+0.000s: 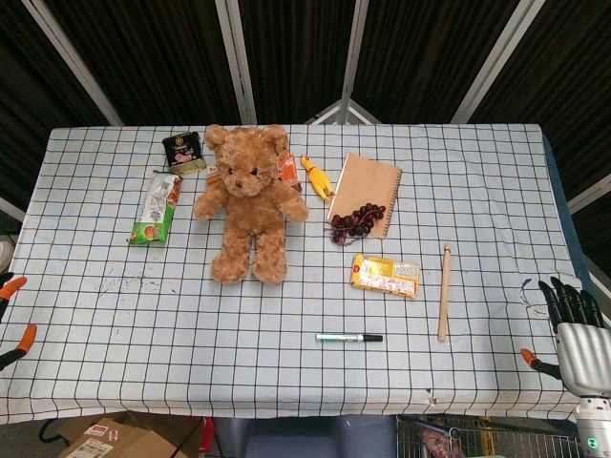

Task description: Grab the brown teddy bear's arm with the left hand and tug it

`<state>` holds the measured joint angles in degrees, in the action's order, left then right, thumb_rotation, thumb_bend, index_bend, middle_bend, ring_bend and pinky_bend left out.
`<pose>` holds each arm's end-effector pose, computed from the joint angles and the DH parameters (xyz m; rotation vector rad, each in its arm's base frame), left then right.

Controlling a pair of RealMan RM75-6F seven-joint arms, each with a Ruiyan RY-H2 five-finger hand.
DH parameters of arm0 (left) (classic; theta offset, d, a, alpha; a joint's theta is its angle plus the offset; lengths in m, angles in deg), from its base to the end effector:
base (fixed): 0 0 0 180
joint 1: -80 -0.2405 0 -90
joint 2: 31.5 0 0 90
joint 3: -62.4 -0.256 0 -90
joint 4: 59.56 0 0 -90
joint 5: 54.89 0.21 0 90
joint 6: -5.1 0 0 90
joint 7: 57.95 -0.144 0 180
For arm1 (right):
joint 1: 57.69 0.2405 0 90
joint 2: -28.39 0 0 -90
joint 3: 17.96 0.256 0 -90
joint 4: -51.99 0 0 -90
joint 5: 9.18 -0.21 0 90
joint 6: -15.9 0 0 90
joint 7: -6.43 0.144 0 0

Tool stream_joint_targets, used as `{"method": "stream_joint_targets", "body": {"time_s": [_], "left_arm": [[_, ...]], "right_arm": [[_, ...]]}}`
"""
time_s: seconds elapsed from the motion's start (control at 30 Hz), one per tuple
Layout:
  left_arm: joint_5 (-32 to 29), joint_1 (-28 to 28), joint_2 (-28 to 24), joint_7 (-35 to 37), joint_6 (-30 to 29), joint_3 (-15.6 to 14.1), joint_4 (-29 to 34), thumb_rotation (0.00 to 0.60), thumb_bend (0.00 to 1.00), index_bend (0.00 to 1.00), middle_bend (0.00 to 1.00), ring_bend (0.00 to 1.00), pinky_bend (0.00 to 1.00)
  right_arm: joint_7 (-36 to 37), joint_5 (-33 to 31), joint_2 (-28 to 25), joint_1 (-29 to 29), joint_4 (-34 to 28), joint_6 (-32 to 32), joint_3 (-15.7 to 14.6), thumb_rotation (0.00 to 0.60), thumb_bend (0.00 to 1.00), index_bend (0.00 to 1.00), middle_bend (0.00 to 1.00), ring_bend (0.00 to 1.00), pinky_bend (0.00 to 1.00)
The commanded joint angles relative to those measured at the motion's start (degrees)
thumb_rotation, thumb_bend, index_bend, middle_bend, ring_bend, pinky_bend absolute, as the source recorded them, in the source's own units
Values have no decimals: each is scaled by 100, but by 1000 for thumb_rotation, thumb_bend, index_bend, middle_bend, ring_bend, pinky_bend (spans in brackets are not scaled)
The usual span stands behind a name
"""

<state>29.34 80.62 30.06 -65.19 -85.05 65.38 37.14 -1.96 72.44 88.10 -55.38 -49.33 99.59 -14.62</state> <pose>-0.3108 0.1574 0.1799 -1.3017 -0.8231 -0.8138 -0.3034 -0.1669 0.1703 1.3439 -0.9276 0.7776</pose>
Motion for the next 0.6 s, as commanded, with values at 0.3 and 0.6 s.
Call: {"method": "stream_joint_targets", "body": {"time_s": [0.3, 0.6], "left_arm": [[31, 12, 19, -93, 75, -49, 24, 600, 494, 190, 115, 0, 0], [-146, 137, 54, 8, 343, 15, -50, 600, 466, 183, 110, 0, 0]], "right_arm": [[56, 16, -10, -15, -9, 20, -6, 600, 171, 0, 0, 0, 0], [115, 21, -27, -3, 14, -51, -37, 600, 171, 0, 0, 0, 0]]}}
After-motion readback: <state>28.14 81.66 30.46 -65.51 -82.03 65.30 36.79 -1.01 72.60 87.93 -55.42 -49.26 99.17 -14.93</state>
